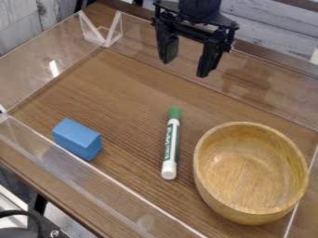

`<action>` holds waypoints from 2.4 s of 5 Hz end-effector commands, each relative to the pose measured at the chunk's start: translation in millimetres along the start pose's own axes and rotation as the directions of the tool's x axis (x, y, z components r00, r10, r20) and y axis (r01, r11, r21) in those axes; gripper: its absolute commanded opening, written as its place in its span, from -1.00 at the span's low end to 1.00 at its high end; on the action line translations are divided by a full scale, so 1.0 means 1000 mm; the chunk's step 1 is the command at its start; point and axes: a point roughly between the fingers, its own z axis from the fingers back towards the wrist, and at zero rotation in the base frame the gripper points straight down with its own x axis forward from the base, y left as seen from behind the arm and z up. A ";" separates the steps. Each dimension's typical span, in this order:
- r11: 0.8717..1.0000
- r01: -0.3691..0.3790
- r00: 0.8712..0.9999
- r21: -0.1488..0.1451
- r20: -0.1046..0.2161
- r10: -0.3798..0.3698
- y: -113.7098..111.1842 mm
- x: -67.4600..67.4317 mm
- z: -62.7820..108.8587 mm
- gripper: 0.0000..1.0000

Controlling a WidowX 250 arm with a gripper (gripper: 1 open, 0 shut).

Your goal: Put the blue block in the brown bowl

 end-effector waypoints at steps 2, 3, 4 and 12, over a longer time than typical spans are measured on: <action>0.981 -0.194 0.981 -0.017 -0.003 0.194 0.025 -0.026 -0.009 1.00; 0.941 -0.336 0.940 -0.040 0.037 0.338 0.058 -0.052 -0.009 1.00; 0.874 -0.480 0.873 -0.072 0.057 0.484 0.087 -0.076 -0.013 1.00; 0.527 -0.829 0.532 -0.186 0.025 0.846 0.122 -0.107 -0.091 1.00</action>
